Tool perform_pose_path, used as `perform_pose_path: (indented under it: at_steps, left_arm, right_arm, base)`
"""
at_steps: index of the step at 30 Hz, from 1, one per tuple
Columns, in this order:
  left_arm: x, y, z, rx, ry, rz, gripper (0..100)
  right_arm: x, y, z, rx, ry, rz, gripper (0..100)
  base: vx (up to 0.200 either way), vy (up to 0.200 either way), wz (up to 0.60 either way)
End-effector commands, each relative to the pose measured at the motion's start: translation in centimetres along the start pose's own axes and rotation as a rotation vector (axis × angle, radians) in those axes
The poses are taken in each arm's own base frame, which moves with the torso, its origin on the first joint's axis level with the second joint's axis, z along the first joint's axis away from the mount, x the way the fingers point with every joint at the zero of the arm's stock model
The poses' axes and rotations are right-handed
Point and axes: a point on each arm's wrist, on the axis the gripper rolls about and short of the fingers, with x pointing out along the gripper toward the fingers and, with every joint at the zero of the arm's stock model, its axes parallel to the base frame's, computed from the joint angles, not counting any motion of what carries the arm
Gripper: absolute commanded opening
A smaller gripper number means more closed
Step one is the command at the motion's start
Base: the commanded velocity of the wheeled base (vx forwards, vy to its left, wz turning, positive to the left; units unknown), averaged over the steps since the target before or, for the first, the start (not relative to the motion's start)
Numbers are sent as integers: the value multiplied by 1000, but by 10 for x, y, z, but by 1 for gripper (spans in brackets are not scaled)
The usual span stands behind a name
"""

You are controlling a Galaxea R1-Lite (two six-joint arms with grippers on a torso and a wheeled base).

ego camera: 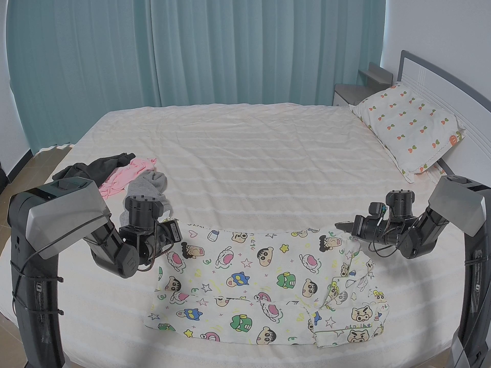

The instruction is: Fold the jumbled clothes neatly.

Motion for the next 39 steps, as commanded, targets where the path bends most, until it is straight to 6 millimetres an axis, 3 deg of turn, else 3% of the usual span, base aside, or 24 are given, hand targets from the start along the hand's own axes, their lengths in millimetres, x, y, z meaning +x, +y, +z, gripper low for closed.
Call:
perform_pose_path:
  at_steps: [1, 10, 39]
  left_arm:
    - [-5, 2, -2, 16, 11, 2, 0]
    - [-18, 7, -10, 30, 43, 10, 0]
    - [-65, 38, -85, 123, 170, 0, 0]
  right_arm:
    - [-12, 9, -1, -6, 3, 15, 0]
    - [-34, 10, -28, -55, 79, -17, 0]
    - [-71, 4, -105, -228, 166, -57, 0]
  base:
    - [0, 0, 0]
    - [0, 0, 0]
    - [0, 0, 0]
